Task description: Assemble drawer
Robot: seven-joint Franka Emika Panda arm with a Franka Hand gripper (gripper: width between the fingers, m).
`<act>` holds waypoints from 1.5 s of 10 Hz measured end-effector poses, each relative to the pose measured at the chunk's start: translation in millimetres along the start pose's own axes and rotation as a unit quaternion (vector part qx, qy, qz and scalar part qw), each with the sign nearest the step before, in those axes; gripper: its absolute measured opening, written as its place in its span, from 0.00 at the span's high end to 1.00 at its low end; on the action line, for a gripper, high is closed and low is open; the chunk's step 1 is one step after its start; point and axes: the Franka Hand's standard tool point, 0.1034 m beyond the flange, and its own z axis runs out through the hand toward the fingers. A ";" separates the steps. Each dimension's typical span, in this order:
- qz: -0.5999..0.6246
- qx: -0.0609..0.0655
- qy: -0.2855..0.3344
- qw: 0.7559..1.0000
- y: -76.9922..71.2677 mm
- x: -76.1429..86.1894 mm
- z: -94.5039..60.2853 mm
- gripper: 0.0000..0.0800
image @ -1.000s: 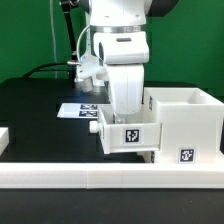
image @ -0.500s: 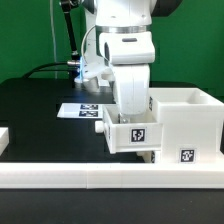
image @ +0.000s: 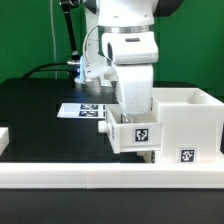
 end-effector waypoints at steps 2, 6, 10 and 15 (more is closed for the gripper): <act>-0.005 0.000 0.000 1.000 1.2 0.4 -0.2 0.95; 0.010 -0.002 -0.001 1.000 1.2 -0.3 -3.3 0.53; 0.026 -0.021 -0.018 0.999 9.4 -8.3 -48.0 0.21; -0.009 -0.021 -0.021 1.000 21.5 -58.2 -49.9 0.19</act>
Offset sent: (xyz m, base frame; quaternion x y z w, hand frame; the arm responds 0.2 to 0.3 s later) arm 0.0000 0.0000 0.0000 0.0000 0.0000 0.0000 1.0000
